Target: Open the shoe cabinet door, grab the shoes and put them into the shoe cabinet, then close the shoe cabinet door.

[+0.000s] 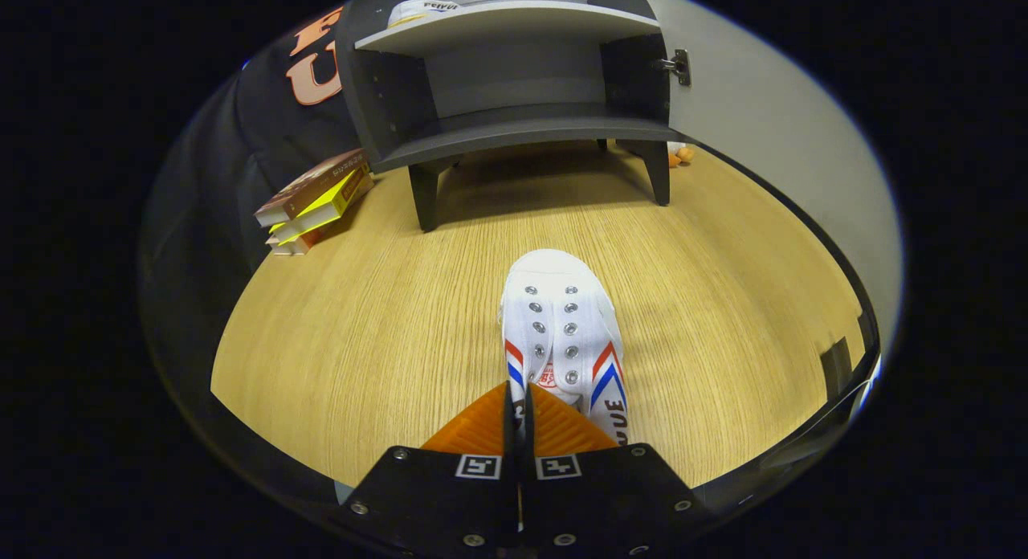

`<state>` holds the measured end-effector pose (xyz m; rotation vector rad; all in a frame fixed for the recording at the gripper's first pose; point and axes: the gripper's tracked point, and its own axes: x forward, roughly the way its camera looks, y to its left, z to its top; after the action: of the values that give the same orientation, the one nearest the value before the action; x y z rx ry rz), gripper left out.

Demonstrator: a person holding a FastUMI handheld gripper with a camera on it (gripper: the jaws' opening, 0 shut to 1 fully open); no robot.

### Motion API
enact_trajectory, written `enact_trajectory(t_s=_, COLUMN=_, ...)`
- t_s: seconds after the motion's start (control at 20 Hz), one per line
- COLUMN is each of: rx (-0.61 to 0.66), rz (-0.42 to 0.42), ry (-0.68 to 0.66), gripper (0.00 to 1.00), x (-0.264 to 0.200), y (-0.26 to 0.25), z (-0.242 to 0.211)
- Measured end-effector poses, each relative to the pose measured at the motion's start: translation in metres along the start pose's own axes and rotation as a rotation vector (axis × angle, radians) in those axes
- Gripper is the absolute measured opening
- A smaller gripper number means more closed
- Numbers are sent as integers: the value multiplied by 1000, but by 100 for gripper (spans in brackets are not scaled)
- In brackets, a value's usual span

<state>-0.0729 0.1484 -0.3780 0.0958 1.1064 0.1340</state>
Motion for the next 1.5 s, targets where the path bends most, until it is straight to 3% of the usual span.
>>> enact_trajectory(t_s=0.35, rx=-20, rz=25, ry=-82, gripper=2, x=-43, y=6, z=55)
enact_trajectory(t_s=1.1, rx=-111, rz=64, ry=-470, gripper=2, x=-207, y=25, z=307)
enact_trajectory(t_s=1.5, rx=-172, rz=13, ry=-530, gripper=2, x=-189, y=18, z=412)
